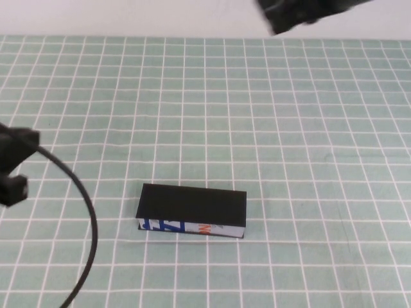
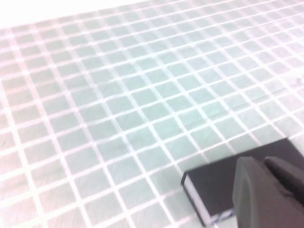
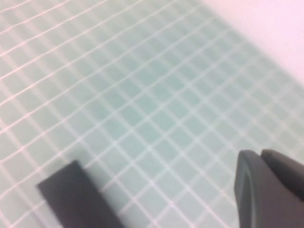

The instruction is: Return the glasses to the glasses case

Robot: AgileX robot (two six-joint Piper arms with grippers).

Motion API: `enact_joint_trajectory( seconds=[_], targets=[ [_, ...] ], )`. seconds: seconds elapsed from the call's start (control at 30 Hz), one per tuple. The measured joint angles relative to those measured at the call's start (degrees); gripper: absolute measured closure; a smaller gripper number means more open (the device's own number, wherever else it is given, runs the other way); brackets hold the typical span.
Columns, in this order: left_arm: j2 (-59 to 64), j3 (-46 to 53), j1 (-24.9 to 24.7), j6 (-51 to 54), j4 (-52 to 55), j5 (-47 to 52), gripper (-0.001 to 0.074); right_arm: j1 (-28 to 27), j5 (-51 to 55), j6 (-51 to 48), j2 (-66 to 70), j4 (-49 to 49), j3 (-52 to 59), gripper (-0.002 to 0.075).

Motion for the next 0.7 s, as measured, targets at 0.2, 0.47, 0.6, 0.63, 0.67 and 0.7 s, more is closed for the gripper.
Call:
enact_joint_trajectory(
  seconds=[0.2, 0.47, 0.6, 0.63, 0.67, 0.7],
  targets=[
    [-3.2, 0.0, 1.4, -5.2, 4.6, 6.4, 0.0737, -0.1, -8.7, 7.2, -13.2, -9.7, 13.2, 0.0737],
    [-3.8, 0.0, 1.5, -5.8, 4.3, 9.1, 0.0737, -0.1, -27.5, 16.8, -36.6, -15.2, 40.6, 0.0737],
    [-3.8, 0.0, 1.5, -5.9, 4.3, 9.1, 0.0737, -0.1, -33.7, 20.5, -48.6, -15.5, 56.1, 0.0737],
    [-3.8, 0.0, 1.5, -5.9, 4.3, 9.1, 0.0737, -0.1, -34.3, 20.9, -51.5, -15.9, 59.0, 0.0737],
    [-3.8, 0.0, 1.5, -5.9, 4.3, 9.1, 0.0737, -0.1, -34.9, 21.3, -54.3, -16.3, 62.6, 0.0737],
    [-3.8, 0.0, 1.5, -5.9, 4.3, 9.0, 0.0737, -0.1, -35.3, 21.4, -56.9, -16.6, 65.9, 0.0737]
  ],
)
